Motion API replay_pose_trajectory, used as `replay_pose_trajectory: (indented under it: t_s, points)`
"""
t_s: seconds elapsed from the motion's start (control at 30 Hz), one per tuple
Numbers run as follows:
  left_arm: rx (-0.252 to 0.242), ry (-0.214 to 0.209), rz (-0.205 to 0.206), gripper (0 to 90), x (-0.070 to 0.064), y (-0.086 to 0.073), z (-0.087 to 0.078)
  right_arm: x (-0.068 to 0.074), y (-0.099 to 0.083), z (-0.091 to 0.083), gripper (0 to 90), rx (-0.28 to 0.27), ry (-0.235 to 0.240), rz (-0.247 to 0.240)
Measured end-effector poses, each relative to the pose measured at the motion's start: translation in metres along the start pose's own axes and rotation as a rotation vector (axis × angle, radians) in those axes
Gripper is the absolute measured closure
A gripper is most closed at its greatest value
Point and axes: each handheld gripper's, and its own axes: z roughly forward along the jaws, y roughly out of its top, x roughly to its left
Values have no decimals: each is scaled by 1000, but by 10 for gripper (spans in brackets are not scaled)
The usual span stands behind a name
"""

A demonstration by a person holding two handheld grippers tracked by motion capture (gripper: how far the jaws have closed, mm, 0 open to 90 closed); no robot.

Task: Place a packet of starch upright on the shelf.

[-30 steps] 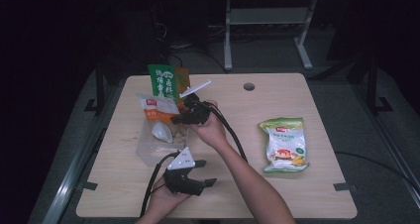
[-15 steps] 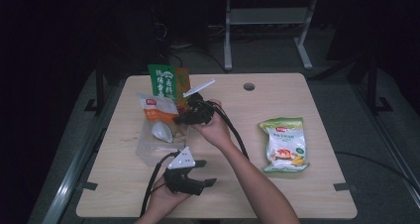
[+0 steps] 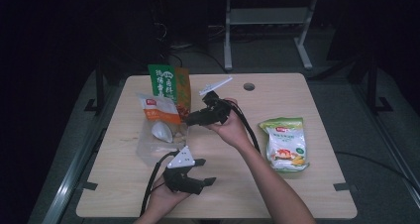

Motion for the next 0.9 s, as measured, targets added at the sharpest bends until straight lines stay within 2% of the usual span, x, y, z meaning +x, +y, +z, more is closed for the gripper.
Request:
replay_pose_trajectory:
  t_s: [0.57, 0.6, 0.73, 0.9]
  points:
    - [-3, -3, -9, 282, -1, 0, 1, -13, -27, -45, 561, 12, -48, 40]
    - [2, -1, 2, 282, 0, 0, 1, -13, -28, -46, 558, 13, -51, 40]
    - [2, -5, -9, 281, -1, 0, 1, -17, -37, -55, 546, 12, -59, 54]
    - [10, -11, 21, 280, -7, 1, 4, -20, -46, -66, 528, 11, -72, 72]
